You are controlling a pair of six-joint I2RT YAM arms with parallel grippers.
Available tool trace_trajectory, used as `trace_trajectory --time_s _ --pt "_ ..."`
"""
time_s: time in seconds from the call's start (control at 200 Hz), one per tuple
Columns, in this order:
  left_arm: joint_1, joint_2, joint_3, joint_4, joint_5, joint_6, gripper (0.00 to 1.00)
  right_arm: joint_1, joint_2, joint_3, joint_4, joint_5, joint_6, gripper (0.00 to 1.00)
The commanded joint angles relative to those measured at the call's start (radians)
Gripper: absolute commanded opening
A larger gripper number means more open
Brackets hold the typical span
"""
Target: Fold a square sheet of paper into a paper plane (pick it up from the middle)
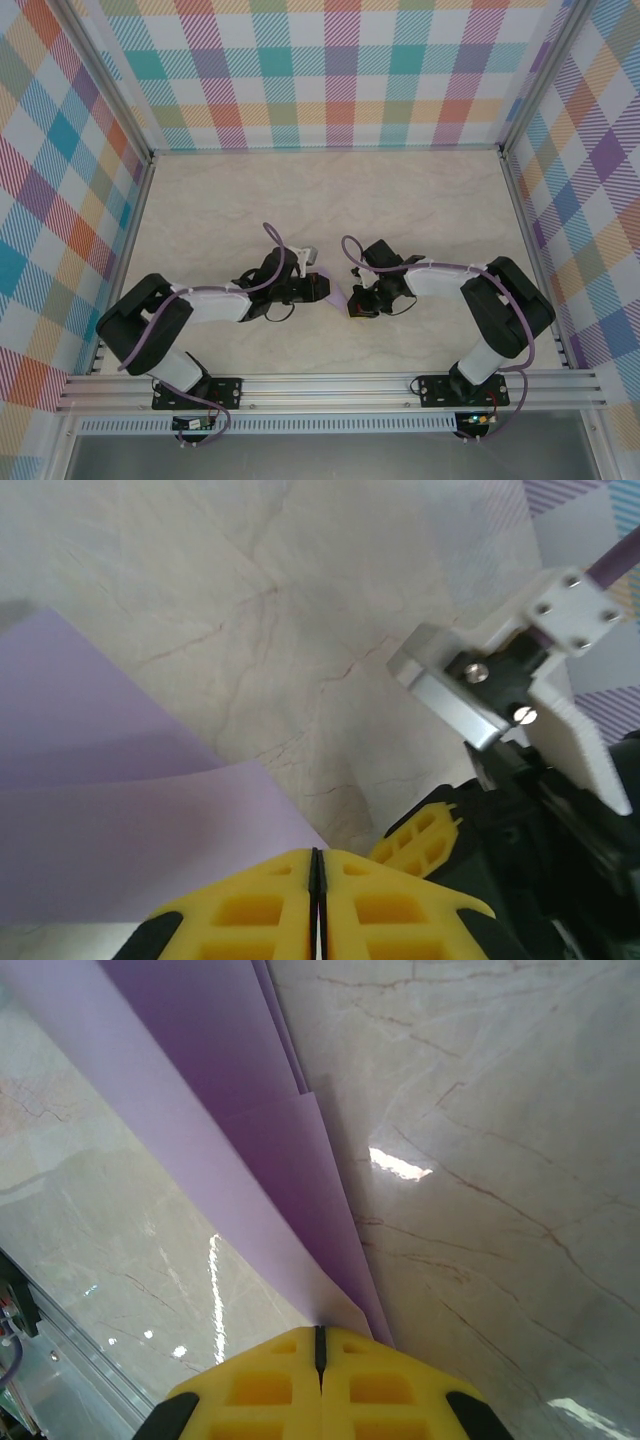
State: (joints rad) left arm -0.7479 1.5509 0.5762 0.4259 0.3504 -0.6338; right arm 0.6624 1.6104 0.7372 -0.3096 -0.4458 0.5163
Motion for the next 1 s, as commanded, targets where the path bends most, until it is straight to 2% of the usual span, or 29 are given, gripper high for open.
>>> trace_trajectory --time_s 0.0,0.265,0.41,0.735,0.995 --pt "-0.024 0.053 0.044 0.082 -0.01 -0.005 0.09 -0.003 -0.035 0.022 -0.025 -0.002 -0.001 0.0" --pt "-0.025 0.163 0.01 0.113 -0.064 0.001 0.08 -0.003 -0.076 0.033 0.014 -0.045 0.001 0.0" --pt "-0.027 0.195 0.006 0.118 -0.089 0.0 0.07 0.0 -0.038 0.07 0.025 -0.058 -0.008 0.0" --pt "-0.027 0.194 -0.001 0.063 -0.141 0.03 0.06 0.008 0.104 0.161 0.013 -0.051 -0.043 0.0" --pt "-0.027 0.183 0.003 -0.014 -0.205 0.034 0.05 0.008 0.103 0.119 -0.063 -0.035 -0.113 0.0"
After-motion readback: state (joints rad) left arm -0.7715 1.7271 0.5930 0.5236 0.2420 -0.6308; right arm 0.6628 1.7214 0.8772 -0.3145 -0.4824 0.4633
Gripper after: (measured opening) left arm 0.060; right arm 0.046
